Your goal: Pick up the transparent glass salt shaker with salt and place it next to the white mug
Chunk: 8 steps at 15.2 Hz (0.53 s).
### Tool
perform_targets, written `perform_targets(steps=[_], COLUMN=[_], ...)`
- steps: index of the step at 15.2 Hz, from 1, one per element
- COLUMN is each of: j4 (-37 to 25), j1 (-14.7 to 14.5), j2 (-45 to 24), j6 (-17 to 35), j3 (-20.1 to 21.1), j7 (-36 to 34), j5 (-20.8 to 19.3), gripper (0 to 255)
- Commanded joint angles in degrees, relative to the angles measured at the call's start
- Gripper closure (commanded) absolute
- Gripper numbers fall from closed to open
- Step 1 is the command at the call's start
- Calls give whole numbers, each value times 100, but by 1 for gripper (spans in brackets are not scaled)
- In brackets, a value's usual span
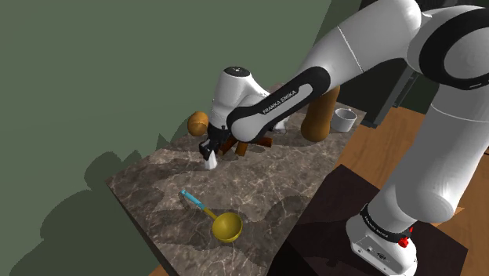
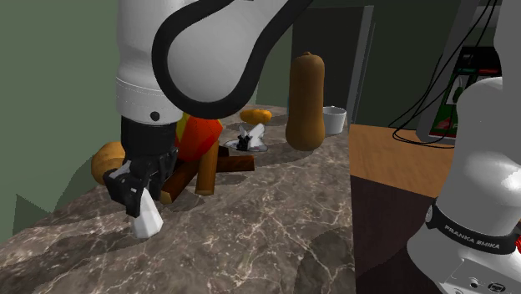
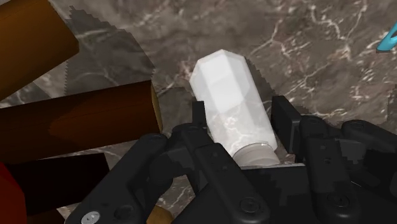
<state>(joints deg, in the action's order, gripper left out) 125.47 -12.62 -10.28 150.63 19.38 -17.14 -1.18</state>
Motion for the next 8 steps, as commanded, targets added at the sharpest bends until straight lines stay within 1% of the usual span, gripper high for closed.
perform_targets(steps=[1,8], j4=[-30,-213], j1=[12,55], j2=[81,420], j6=[-108,-613], j3=[16,61], j7=[26,133], j5=[46,227], gripper=[255,255])
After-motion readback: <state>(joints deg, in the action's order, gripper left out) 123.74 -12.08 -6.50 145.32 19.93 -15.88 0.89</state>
